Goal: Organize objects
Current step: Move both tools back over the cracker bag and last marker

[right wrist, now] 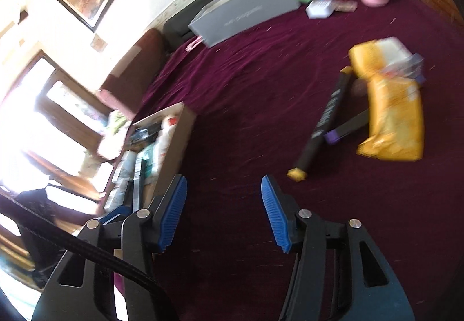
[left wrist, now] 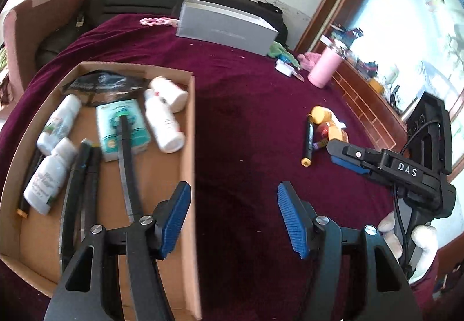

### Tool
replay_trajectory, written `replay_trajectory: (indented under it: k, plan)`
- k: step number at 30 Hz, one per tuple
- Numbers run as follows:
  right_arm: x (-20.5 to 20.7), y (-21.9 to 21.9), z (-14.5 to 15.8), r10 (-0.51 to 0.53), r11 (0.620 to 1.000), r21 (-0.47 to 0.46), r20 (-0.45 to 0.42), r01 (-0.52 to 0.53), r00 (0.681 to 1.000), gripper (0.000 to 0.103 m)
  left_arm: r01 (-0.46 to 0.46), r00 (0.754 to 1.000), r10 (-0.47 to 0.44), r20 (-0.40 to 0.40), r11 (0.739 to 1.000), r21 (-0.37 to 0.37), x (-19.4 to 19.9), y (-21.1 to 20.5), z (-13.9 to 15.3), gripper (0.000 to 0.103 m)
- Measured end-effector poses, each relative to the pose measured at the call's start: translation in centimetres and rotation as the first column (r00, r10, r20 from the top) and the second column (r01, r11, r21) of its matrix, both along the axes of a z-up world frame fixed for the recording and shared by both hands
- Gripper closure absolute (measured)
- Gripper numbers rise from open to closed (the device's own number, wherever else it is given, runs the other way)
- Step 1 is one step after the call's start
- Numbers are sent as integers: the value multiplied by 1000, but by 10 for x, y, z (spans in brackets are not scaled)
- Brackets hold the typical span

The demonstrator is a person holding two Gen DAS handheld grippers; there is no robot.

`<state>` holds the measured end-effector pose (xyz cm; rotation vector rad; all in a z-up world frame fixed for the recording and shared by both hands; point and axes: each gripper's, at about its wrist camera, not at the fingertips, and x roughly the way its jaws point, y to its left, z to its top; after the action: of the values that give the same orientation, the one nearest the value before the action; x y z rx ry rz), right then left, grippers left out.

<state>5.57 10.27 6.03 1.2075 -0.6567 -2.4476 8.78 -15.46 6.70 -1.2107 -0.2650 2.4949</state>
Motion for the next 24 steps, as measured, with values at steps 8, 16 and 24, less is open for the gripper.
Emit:
replay_trajectory:
  k: [8,16,24]
  plan:
    - [7,32,24,-120,949,276,-134,154,984,46,62,998,-63,-14,996,-64,-12,50,15,47]
    - [-8,81,37,-200,883,390,-194,262,960,40,95,995,-97,-7,989,-115,-38,96,19,47]
    - [-37,119,35,-253,851,418,-201,317,946,40,135,991,-134,22,978,-156,-66,130,12,47]
